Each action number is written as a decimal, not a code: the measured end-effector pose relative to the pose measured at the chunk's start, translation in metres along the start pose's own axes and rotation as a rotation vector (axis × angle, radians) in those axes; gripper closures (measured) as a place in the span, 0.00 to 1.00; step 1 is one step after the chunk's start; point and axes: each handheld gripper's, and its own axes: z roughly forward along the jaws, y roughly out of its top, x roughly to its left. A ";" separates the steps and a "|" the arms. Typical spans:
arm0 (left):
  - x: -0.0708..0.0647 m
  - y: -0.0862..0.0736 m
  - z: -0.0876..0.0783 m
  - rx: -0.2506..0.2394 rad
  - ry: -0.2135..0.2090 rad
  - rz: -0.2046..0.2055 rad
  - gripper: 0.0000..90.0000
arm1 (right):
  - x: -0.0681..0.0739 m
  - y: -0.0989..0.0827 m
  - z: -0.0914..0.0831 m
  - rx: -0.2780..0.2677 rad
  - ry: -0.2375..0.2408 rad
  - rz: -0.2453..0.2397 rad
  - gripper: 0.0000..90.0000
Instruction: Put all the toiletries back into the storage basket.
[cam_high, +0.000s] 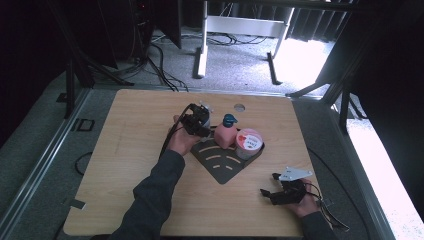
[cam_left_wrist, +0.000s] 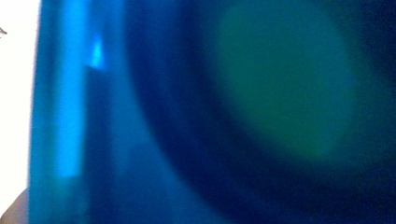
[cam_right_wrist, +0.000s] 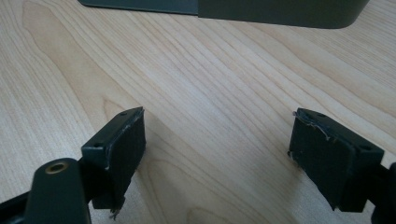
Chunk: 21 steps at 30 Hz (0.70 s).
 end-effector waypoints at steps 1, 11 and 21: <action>0.000 0.000 0.001 -0.001 -0.001 -0.001 0.61 | 0.000 0.000 0.000 0.000 0.000 0.000 0.20; 0.006 0.001 0.007 -0.002 0.009 -0.022 0.61 | 0.000 0.000 0.000 0.001 0.000 0.001 0.20; 0.008 0.001 0.013 0.005 0.004 -0.028 0.61 | 0.000 0.000 0.000 0.000 0.000 0.001 0.20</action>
